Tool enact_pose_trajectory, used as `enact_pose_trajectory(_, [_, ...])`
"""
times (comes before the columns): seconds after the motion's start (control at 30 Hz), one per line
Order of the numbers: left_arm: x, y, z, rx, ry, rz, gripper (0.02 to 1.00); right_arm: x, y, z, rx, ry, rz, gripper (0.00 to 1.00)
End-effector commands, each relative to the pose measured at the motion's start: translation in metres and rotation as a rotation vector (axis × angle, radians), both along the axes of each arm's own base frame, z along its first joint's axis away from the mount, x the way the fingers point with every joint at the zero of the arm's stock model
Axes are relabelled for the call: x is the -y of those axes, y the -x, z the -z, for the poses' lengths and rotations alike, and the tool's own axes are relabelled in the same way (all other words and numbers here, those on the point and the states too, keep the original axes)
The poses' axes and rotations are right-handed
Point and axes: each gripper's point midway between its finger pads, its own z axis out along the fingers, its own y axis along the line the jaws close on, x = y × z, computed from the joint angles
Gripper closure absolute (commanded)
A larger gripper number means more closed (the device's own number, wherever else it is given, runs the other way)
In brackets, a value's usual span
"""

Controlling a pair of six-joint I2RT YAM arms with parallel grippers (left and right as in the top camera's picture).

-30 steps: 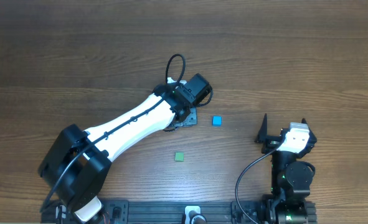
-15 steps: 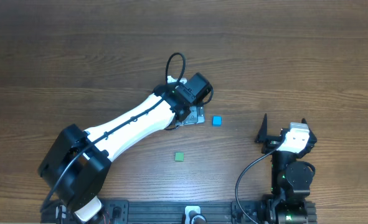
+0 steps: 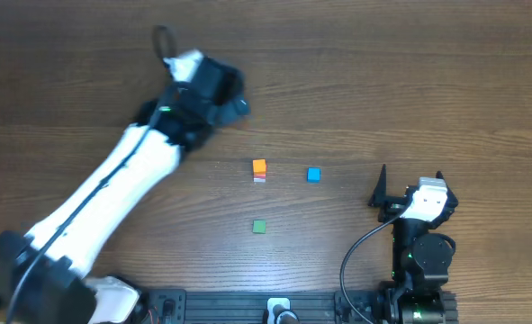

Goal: Stack Cubes

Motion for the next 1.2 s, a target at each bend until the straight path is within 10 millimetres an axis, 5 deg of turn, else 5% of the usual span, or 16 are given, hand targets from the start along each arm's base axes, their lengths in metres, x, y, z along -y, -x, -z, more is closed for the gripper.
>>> enact_pose_trajectory(0.03, [-0.038,0.003,-0.037,0.157,-0.039,-0.011,0.020,0.000,0.000,0.002,0.002,-0.004,-0.001,0.007])
enact_pose_trajectory(0.27, [-0.090,0.039,-0.061,0.436,0.035,0.003,0.023,0.000,0.000,0.002,0.003,-0.004,-0.001,0.009])
enact_pose_trajectory(0.6, [-0.131,0.102,-0.055,0.664,-0.147,0.155,0.023,0.000,0.000,0.002,0.002,-0.004,-0.001,0.009])
enact_pose_trajectory(1.2, [-0.142,0.130,-0.006,0.922,-0.228,0.160,0.023,0.000,0.000,0.002,0.002,-0.004,-0.001,0.007])
